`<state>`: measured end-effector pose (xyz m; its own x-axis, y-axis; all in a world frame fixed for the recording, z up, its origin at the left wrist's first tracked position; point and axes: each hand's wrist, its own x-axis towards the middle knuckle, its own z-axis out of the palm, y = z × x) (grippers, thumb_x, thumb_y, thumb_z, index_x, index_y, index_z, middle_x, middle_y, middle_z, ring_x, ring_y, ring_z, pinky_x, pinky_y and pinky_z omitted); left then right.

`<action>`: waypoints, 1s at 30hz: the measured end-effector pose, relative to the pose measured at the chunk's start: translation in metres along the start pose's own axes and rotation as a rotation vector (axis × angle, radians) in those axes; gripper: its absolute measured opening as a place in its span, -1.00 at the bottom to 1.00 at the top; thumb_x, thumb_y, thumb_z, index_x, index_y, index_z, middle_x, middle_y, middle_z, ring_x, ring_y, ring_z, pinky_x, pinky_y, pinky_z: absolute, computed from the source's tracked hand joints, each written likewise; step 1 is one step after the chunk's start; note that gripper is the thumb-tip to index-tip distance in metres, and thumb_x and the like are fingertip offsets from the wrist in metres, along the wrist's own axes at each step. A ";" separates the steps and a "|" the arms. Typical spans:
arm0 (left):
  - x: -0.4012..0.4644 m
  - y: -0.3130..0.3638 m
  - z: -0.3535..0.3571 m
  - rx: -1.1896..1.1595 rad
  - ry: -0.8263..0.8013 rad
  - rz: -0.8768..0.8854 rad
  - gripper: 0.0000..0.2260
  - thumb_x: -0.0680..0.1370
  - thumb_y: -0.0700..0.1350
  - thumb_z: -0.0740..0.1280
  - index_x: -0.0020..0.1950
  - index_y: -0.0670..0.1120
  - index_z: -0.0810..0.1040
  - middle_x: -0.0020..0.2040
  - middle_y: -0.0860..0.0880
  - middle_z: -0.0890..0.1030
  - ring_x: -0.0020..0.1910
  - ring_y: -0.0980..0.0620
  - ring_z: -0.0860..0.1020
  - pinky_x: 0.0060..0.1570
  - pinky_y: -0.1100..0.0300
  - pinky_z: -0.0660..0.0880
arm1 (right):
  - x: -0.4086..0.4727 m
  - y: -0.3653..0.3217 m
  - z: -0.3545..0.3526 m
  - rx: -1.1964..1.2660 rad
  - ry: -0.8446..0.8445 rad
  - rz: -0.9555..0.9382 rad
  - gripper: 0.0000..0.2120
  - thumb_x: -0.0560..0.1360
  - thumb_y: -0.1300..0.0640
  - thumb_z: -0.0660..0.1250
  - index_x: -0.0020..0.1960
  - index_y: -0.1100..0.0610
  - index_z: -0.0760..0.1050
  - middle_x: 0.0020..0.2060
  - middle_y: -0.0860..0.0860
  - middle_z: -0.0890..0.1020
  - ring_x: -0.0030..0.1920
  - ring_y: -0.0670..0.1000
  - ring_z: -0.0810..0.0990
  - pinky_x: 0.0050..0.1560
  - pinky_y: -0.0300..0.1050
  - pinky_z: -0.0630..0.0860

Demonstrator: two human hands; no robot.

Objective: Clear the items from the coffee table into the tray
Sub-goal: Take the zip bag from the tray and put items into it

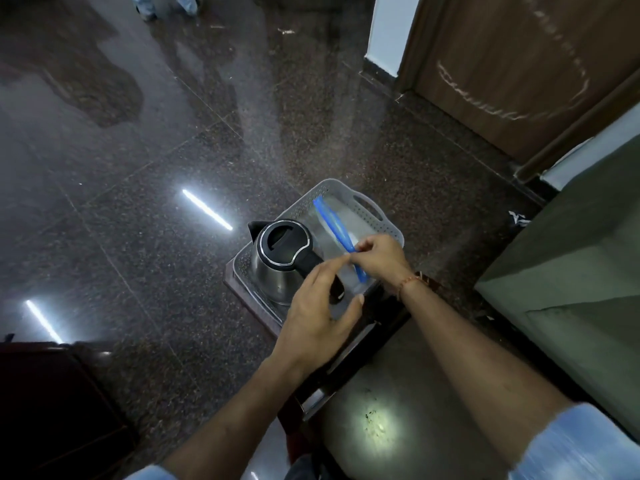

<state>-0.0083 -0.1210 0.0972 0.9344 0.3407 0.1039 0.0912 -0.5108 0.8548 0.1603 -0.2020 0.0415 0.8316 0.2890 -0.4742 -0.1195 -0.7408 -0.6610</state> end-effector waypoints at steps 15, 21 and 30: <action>0.021 0.101 0.003 -0.333 0.092 -0.263 -0.93 0.52 -0.09 0.40 -0.05 0.08 0.55 -0.25 -0.01 0.66 -0.31 0.08 0.66 -0.25 0.04 0.65 | -0.191 -0.018 -0.095 0.498 0.044 -0.089 -0.84 0.35 0.15 0.57 -0.23 0.18 0.61 -0.50 -0.13 0.51 -0.46 -0.19 0.45 -0.45 -0.31 0.42; 0.004 0.122 0.003 -0.201 -0.044 -0.079 -0.88 0.53 -0.13 0.35 -0.01 0.09 0.59 -0.31 0.12 0.65 -0.36 0.19 0.62 -0.38 0.38 0.49 | -0.238 -0.001 -0.116 0.646 0.284 0.011 -0.79 0.39 0.12 0.52 -0.34 0.13 0.55 -0.47 0.08 0.57 -0.47 -0.04 0.53 -0.47 -0.19 0.52; -0.033 0.158 0.038 -0.043 -0.275 0.176 -0.79 0.52 -0.16 0.34 -0.17 0.17 0.55 -0.47 0.13 0.54 -0.51 0.20 0.50 -0.44 0.37 0.42 | -0.309 0.034 -0.148 0.153 0.696 0.032 -0.84 0.34 0.16 0.46 -0.21 0.03 0.48 -0.29 -0.06 0.59 -0.31 -0.12 0.54 -0.28 -0.29 0.46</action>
<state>-0.0120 -0.2428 0.2100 0.9931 0.0211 0.1153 -0.0887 -0.5073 0.8572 -0.0205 -0.4064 0.2521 0.9735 -0.2237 -0.0475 -0.1824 -0.6341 -0.7514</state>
